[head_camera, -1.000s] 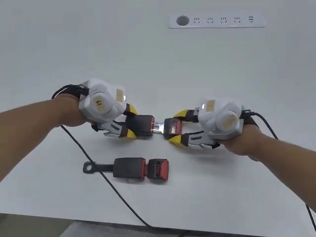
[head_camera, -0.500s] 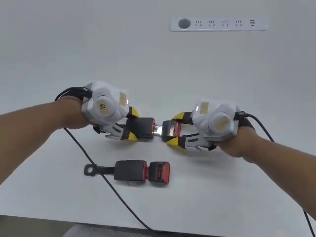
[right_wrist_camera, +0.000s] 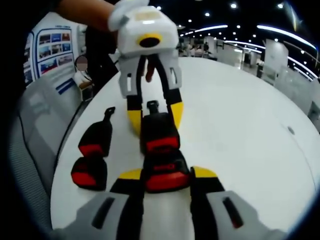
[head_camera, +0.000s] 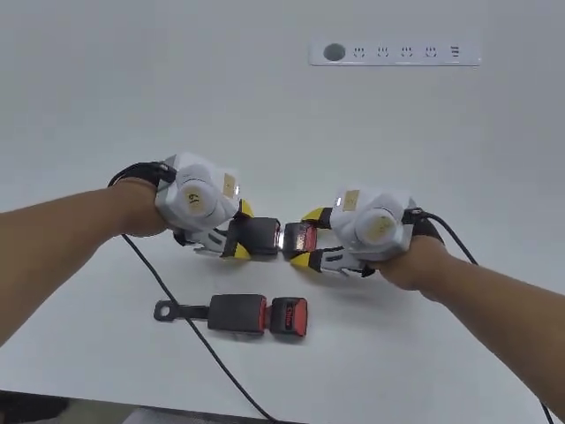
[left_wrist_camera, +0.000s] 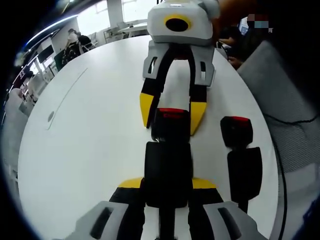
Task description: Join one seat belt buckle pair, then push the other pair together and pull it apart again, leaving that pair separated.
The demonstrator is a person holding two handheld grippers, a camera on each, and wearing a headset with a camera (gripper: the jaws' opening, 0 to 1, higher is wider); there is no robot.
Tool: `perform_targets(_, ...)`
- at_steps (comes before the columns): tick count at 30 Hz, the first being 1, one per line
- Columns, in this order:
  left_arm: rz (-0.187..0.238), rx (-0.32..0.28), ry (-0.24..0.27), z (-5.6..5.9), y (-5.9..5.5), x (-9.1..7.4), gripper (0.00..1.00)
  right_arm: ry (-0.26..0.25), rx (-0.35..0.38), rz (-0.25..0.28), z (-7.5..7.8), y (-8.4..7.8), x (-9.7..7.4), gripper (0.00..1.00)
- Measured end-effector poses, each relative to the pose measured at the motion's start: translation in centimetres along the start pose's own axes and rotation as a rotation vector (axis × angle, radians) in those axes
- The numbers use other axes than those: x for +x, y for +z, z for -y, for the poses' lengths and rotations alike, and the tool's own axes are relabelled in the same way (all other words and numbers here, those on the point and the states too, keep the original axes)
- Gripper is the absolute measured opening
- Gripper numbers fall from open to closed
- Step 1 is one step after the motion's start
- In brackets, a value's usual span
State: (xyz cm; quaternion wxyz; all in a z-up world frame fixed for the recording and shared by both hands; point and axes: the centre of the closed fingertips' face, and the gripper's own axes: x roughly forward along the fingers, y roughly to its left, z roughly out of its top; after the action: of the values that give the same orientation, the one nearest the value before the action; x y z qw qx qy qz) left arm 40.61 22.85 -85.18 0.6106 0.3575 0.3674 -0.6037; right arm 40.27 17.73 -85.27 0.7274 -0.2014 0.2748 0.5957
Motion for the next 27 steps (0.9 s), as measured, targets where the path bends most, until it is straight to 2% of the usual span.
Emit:
perform_targets(9,-0.007,-0.001,0.0,0.11,0.15,-0.04,0.34,-0.004,-0.011,-0.028,0.14,0.08,0.13,0.35)
perform_targets(27,0.001,-0.003,-0.004,0.04,0.08,-0.03,0.34,-0.004,-0.019,-0.048,0.27,0.16,0.18,0.35)
